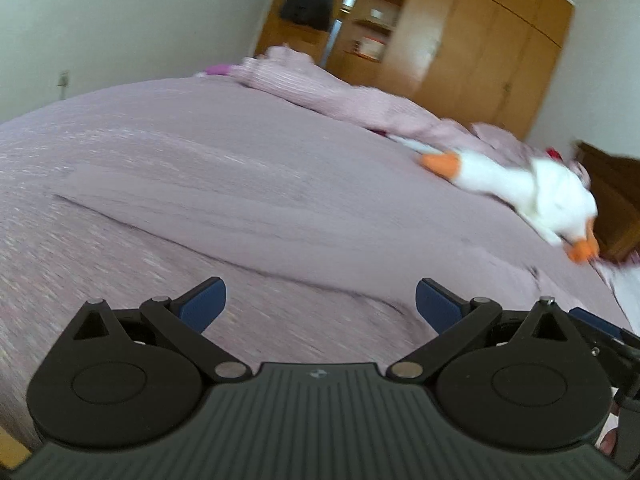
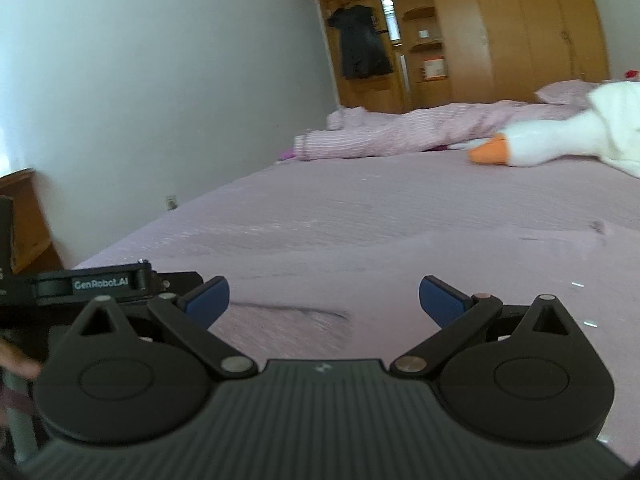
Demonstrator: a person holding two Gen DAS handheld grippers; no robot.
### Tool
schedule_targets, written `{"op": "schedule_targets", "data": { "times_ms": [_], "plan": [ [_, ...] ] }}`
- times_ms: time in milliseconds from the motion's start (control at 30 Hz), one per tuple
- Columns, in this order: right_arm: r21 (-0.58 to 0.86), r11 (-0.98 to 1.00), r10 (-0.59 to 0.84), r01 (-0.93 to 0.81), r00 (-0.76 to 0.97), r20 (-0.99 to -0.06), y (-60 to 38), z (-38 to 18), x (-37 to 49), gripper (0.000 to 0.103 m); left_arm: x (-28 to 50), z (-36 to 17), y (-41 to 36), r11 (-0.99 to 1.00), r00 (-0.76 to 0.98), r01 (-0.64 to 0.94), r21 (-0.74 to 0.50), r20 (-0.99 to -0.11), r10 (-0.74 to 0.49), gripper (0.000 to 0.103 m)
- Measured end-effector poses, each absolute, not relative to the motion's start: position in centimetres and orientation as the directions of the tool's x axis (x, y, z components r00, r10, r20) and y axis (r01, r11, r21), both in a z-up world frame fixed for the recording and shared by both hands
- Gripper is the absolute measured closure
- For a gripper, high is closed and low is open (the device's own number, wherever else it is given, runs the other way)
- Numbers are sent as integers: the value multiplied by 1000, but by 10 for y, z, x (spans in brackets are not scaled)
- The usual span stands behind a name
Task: Fold small clothes
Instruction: 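Roll the left tool down to the sleeve cuff and close on it, then lift the gripped sleeve with the left tool and carry it across the cardigan body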
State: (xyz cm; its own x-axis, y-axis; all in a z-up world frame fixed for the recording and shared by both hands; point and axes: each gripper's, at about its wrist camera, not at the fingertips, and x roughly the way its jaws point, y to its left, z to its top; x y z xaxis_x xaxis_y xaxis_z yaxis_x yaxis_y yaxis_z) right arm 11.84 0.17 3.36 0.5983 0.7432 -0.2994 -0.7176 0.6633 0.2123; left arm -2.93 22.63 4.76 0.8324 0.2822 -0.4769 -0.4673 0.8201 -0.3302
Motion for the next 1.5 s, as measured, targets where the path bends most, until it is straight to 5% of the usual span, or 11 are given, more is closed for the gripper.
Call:
{"op": "schedule_targets", "data": {
  "times_ms": [100, 233, 433, 533, 733, 1033, 1133, 1267, 1300, 1500],
  "plan": [
    [228, 630, 772, -743, 563, -296, 43, 39, 120, 0, -39, 45, 272, 765, 810, -527, -369, -492, 320, 0],
    [319, 524, 850, -790, 507, -142, 73, 40, 116, 0, -46, 33, 337, 659, 771, -605, -447, -535, 344, 0],
    [379, 522, 848, -764, 512, -134, 107, 40, 114, 0, -41, -1, 415, 537, 728, -673, -509, -582, 361, 0],
    [368, 524, 848, -768, 512, -140, 114, 42, 110, 0, -55, -13, 444, 417, 777, -629, -656, -524, 348, 0],
    [343, 549, 834, -762, 529, -160, 122, 38, 121, 0, -58, -26, 503, 353, 829, -543, -762, -419, 370, 0],
    [379, 587, 805, -716, 565, -179, 115, 28, 130, 0, -33, -26, 494, 419, 769, -606, -676, -364, 525, 0],
    [375, 589, 804, -716, 567, -180, 113, 24, 129, 0, -36, -30, 483, 396, 740, -620, -678, -337, 582, 17],
    [378, 601, 795, -704, 572, -201, 112, 18, 134, 0, -56, -38, 487, 291, 691, -643, -708, -372, 620, 64],
    [386, 603, 794, -698, 572, -206, 112, 17, 133, 0, -60, -39, 488, 264, 673, -660, -703, -398, 623, 85],
    [393, 605, 794, -693, 564, -227, 116, 7, 135, 0, -78, -36, 480, 274, 653, -692, -668, -418, 632, 93]
  ]
}}
